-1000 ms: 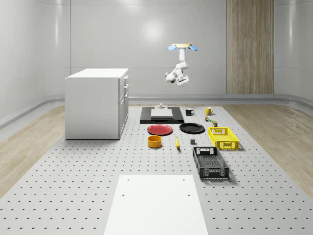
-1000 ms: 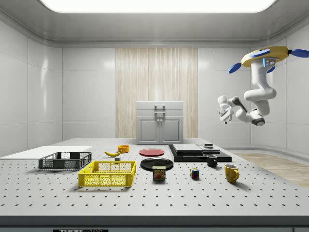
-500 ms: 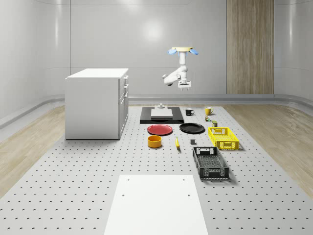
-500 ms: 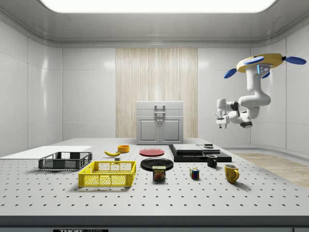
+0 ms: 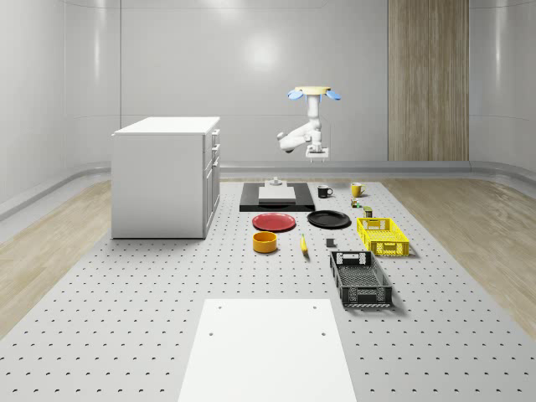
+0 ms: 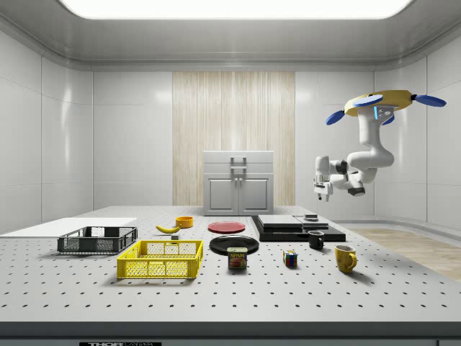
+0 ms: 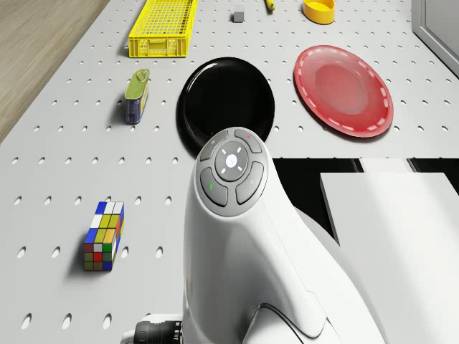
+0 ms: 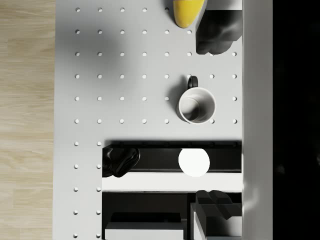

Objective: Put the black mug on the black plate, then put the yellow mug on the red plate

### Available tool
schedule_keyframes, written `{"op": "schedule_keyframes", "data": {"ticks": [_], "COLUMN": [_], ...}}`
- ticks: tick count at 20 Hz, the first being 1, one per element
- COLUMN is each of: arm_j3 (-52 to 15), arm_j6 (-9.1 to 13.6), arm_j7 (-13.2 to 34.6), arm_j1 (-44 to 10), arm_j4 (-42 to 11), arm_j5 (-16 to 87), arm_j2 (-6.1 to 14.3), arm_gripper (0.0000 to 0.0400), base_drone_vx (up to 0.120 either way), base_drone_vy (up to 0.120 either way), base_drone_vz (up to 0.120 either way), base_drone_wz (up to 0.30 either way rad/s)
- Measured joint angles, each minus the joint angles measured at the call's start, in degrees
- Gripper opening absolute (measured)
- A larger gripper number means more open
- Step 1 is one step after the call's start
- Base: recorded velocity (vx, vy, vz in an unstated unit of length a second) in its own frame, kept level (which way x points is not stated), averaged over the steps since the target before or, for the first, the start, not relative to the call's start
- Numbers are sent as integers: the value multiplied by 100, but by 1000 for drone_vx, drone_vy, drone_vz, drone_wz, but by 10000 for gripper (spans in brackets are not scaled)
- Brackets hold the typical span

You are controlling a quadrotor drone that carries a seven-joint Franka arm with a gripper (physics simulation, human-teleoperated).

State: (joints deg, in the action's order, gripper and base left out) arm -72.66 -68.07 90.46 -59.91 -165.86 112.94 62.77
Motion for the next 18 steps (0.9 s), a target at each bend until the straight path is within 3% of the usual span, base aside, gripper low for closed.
{"op": "schedule_keyframes", "data": {"ticks": [7,15,18], "arm_j3": [-86,-164,-190], "arm_j6": [-171,-376,-452], "arm_j7": [94,175,201], "arm_j1": [-107,-195,-223], "arm_j4": [14,30,36], "arm_j5": [-104,-225,-268], "arm_j2": [217,449,532], "arm_gripper": [400,400,400], "base_drone_vx": [120,0,0], "base_drone_vy": [0,0,80], "base_drone_vz": [-120,-120,-120], "base_drone_wz": [0,0,0]}}
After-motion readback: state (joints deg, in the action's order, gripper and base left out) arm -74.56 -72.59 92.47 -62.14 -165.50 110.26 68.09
